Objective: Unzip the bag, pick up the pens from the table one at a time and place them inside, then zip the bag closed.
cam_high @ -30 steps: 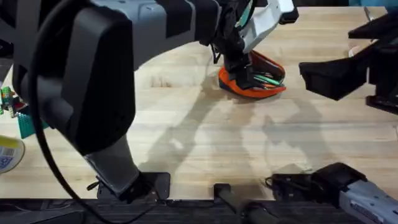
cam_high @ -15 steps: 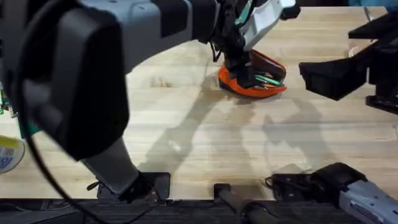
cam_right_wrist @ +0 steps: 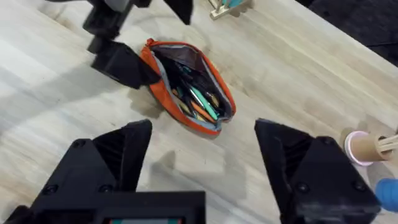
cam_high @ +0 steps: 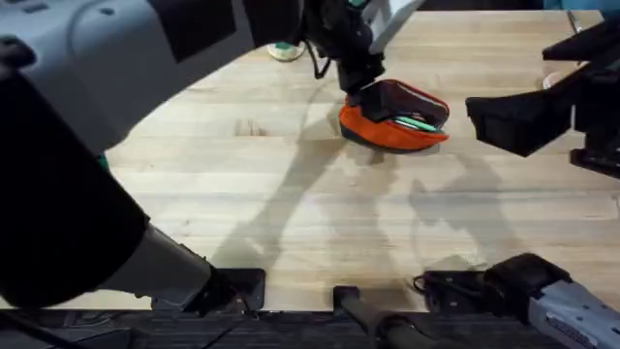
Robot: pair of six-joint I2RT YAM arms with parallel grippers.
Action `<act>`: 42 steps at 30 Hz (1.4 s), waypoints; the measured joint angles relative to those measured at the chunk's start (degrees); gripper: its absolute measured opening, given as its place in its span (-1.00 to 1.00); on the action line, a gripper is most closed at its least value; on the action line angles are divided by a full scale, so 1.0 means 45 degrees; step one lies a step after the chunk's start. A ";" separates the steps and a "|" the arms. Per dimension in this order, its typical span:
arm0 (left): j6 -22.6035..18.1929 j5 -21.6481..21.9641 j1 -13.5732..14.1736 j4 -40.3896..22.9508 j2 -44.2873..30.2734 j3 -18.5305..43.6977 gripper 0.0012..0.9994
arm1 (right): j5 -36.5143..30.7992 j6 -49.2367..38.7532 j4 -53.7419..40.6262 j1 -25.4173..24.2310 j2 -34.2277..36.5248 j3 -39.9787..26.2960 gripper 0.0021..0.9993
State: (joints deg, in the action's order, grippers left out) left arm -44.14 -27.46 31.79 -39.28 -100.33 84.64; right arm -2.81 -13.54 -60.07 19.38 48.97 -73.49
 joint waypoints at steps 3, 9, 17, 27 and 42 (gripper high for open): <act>0.0000 -0.0097 -0.0424 -0.0544 0.0000 0.0000 0.99 | -0.0005 0.0000 0.0005 0.0000 0.0000 0.0000 1.00; 0.0005 -0.0387 -0.1399 -0.1480 0.0578 0.0000 0.99 | -0.0003 0.0000 0.0002 0.0000 0.0000 0.0000 1.00; -0.0016 -0.0784 -0.2804 -0.2818 0.1690 0.0025 1.00 | 0.0000 0.0000 0.0000 0.0000 0.0000 0.0000 0.99; -0.1030 -0.1331 -0.3311 -0.3606 0.2215 -0.0068 1.00 | 0.0000 0.0000 0.0005 0.0000 0.0005 0.0000 1.00; -0.0182 -0.1399 -0.4181 0.1008 0.5474 -0.5195 0.99 | -0.0002 0.0000 0.0005 0.0000 0.0002 0.0000 1.00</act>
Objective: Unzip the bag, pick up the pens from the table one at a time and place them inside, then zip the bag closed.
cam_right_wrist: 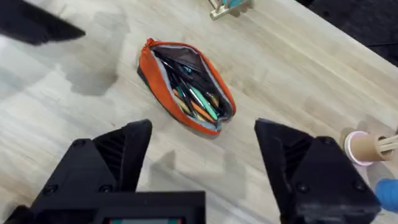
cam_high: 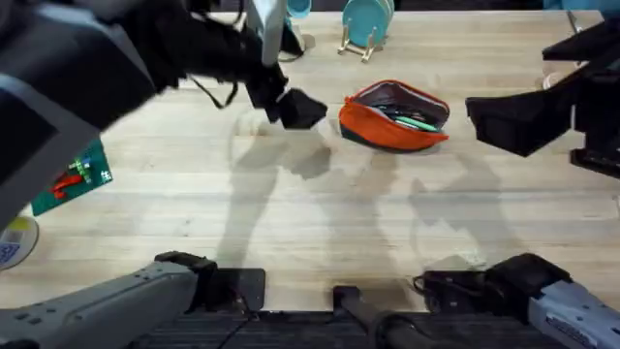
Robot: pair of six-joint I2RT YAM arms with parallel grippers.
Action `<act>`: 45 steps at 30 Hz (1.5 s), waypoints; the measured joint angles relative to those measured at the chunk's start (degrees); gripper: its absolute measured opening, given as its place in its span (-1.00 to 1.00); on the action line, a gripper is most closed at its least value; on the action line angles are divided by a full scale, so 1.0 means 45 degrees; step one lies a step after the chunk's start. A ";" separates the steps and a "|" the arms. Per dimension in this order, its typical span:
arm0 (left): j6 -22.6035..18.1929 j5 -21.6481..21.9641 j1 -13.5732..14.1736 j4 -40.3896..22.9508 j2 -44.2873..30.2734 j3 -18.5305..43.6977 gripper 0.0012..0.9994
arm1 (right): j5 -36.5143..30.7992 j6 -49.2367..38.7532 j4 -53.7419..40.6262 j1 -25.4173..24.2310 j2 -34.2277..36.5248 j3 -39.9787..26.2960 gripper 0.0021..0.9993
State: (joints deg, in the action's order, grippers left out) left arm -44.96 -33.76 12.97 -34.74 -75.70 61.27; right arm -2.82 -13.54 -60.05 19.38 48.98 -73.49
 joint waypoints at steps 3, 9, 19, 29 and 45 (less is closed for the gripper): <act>0.0138 -0.0121 0.0000 0.0576 0.0029 -0.0806 0.99 | 0.0002 0.0005 -0.0003 0.0000 -0.0002 0.0000 0.99; 0.0279 -0.0312 -0.0021 0.1281 0.0029 -0.1643 0.99 | 0.0007 0.0144 -0.0005 0.0000 -0.0001 0.0000 0.99; 0.0299 -0.1463 -0.1364 0.1892 0.0029 -0.2205 0.99 | 0.0007 0.0296 -0.0005 0.0000 -0.0002 0.0000 0.99; 0.0077 -0.2686 -0.2583 0.2064 0.0027 -0.2567 0.99 | 0.0007 0.0343 0.0000 0.0000 0.0001 0.0000 0.99; -0.0101 -0.4368 -0.4085 0.2205 -0.0680 -0.2567 0.99 | 0.0016 0.1703 0.0642 0.0000 0.0615 0.0000 0.99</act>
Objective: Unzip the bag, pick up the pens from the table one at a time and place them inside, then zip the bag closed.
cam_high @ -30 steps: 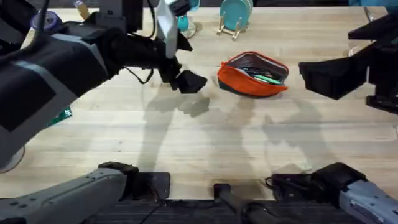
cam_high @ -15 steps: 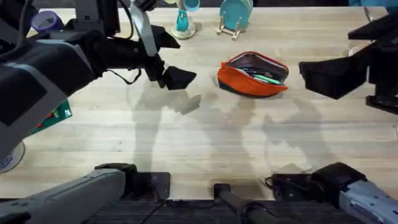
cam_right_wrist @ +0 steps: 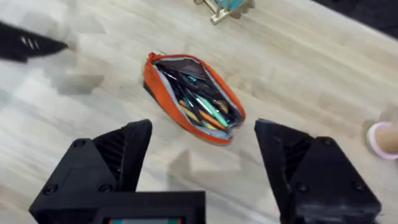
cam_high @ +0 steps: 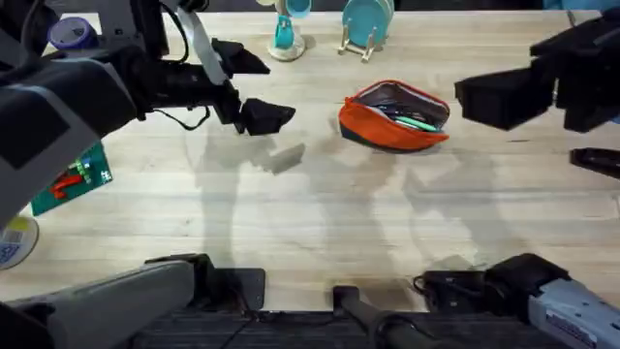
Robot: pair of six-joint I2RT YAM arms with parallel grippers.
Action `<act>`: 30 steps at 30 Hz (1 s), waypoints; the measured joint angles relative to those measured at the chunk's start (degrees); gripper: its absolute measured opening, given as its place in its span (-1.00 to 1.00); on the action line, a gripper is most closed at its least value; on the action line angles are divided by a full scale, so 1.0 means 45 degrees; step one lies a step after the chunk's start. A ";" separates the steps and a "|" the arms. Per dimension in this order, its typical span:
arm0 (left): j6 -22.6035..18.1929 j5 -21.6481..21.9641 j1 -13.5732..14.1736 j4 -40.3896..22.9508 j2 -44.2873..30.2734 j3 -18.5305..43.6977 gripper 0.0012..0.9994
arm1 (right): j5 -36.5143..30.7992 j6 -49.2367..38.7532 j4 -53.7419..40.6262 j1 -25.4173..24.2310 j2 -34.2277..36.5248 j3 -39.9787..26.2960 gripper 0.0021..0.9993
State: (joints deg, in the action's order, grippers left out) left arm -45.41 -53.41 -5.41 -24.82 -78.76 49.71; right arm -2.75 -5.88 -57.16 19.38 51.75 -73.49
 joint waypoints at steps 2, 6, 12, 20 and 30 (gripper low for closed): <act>-0.0012 -0.0078 0.0000 0.0000 0.0000 0.0000 0.99 | 0.0001 0.0885 0.0007 0.0000 -0.0002 0.0000 0.99; -0.0014 -0.0153 0.0000 0.0000 0.0000 0.0000 0.99 | -0.0003 0.2660 -0.0119 0.0000 0.0000 0.0005 0.99; -0.0014 -0.0183 0.0000 0.0000 0.0000 0.0000 0.99 | 0.0001 0.4225 -0.0114 0.0000 -0.0001 0.0005 0.99; -0.0014 -0.0186 0.0000 0.0000 0.0000 0.0000 0.99 | 0.0146 0.4381 0.0439 0.0000 0.0110 0.0000 0.99; -0.0014 -0.0188 0.0000 0.0000 0.0000 0.0000 0.99 | 0.0296 0.3917 -0.1419 0.0000 0.3572 -0.2436 0.99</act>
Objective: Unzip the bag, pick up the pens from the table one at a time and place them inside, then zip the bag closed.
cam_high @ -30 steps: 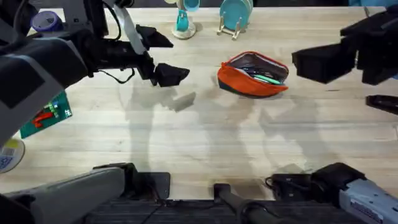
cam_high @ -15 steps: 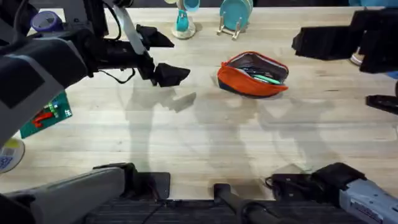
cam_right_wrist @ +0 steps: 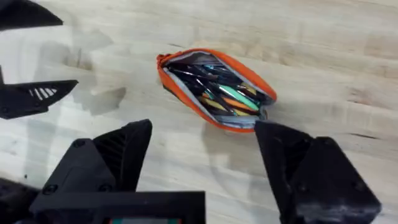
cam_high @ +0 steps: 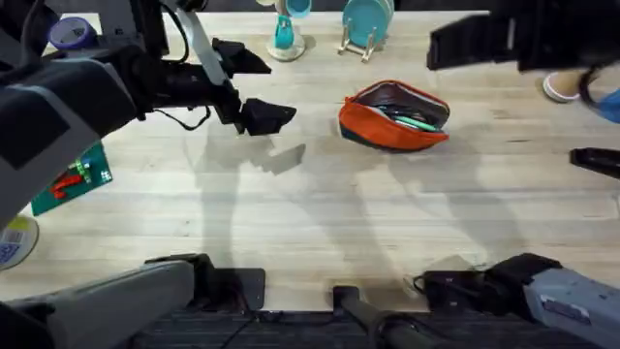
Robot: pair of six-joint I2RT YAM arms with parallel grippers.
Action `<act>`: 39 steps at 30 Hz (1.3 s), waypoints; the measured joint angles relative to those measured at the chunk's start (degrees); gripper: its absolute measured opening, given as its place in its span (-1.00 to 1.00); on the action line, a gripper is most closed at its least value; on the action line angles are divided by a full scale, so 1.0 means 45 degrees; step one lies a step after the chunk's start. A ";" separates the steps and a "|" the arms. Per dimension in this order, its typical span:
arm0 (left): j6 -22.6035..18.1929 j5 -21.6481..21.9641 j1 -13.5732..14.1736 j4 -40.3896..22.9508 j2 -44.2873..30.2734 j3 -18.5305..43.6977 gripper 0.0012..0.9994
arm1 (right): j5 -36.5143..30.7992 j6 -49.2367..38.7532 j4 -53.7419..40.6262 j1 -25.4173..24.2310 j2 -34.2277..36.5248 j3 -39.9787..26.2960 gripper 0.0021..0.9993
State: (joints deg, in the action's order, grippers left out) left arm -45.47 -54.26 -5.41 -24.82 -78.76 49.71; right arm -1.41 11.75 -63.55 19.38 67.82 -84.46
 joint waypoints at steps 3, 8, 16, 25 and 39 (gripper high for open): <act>0.0000 0.0000 0.0000 0.0000 0.0000 0.0000 0.99 | 0.0182 -0.0340 -0.0713 0.0000 0.1355 -0.1347 0.99; 0.0000 0.0000 0.0000 0.0000 0.0000 0.0000 0.99 | 0.0282 -0.0953 -0.2066 0.0000 0.3421 -0.3393 0.99; 0.0000 0.0000 0.0000 0.0000 0.0000 0.0000 0.99 | 0.0525 -0.1976 -0.2946 0.0391 0.6242 -0.5661 0.99; 0.0000 0.0000 0.0000 0.0000 0.0000 0.0000 0.99 | 0.0569 -0.2837 -0.2011 0.1302 0.7637 -0.6063 0.99; 0.0000 0.0000 0.0000 0.0000 0.0000 0.0000 0.99 | 0.0574 -0.3284 -0.1096 0.1650 0.8866 -0.6151 0.99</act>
State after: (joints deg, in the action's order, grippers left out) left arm -45.47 -54.26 -5.41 -24.82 -78.76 49.71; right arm 1.17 -3.03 -68.48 26.80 107.72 -112.14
